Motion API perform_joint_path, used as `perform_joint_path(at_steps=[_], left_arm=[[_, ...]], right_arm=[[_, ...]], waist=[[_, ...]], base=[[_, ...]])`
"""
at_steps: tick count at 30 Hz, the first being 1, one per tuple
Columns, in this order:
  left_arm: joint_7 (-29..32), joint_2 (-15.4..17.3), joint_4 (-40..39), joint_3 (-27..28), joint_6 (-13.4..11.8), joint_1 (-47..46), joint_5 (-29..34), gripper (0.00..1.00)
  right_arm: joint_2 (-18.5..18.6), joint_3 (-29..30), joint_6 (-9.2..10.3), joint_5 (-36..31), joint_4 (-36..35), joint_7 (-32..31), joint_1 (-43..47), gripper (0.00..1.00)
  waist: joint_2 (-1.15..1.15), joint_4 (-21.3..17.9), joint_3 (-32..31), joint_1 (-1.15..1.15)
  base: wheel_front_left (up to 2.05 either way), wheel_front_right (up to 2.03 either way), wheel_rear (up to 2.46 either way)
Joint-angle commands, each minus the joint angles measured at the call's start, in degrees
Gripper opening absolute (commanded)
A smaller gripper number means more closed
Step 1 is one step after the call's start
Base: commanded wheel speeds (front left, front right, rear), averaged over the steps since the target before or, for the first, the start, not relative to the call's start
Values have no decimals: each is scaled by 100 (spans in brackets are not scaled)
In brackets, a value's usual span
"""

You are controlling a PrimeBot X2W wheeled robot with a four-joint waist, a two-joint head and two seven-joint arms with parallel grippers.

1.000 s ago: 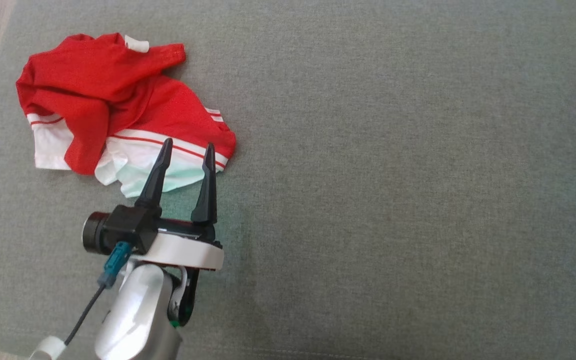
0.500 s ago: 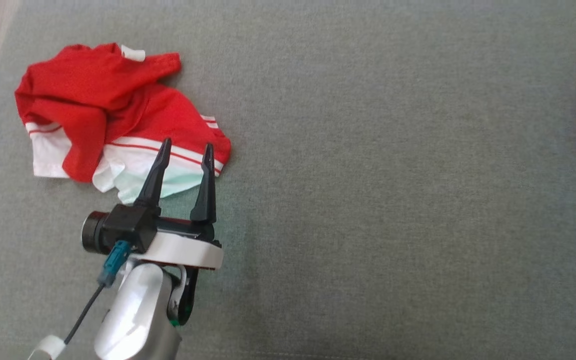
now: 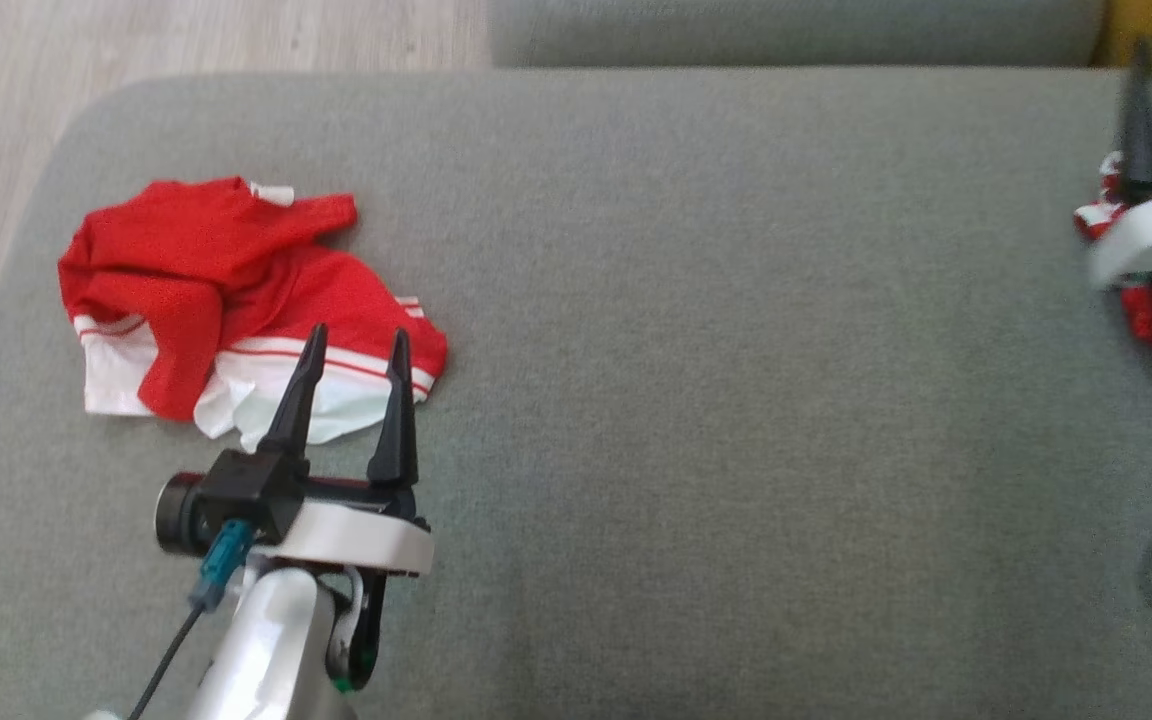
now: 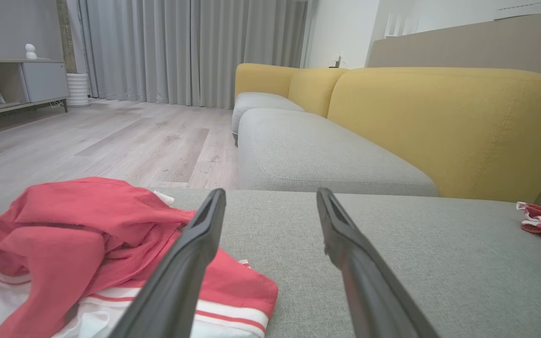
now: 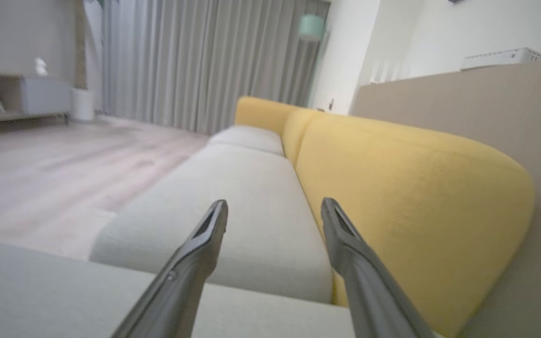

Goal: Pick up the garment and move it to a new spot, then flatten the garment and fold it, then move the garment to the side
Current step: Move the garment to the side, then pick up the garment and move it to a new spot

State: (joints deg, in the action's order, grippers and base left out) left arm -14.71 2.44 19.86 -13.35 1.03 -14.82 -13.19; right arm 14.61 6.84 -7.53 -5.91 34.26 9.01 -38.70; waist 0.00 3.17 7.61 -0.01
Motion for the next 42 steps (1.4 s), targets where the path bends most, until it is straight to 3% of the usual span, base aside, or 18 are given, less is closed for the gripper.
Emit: perform_joint_path(at_steps=[1,6,10,18,31,37,42], left_arm=[[-29,43,-188,225,5,-86,49,100],[-29,44,-233,314,39,51,98,100],[-29,44,-272,356,65,155,120,100],[-29,44,-262,371,109,424,111,100],[-29,43,-304,316,80,478,29,100],[-29,43,-285,309,81,476,49,100],[-29,43,-275,288,63,495,68,100]], right_arm=[[-109,-146,4,150,-339,97,92,100],[-847,-296,4,701,-1245,262,894,100],[-1124,-458,4,913,-1636,386,1644,100],[-1171,-644,4,1615,-1750,579,2814,100],[-1172,-695,4,1586,-1987,597,3067,100],[-1172,-754,4,1636,-2033,598,3149,100],[-1172,-990,4,1626,-2057,598,3273,100]], waist=[[0,-68,-143,1],[0,-129,-297,1],[0,-172,-355,1],[0,-239,-456,1],[0,-226,-517,1],[0,-28,-548,1],[0,365,-629,1]], base=[[0,0,0],[0,0,0],[0,0,0],[0,0,0],[0,0,0],[0,0,0],[0,0,0]])
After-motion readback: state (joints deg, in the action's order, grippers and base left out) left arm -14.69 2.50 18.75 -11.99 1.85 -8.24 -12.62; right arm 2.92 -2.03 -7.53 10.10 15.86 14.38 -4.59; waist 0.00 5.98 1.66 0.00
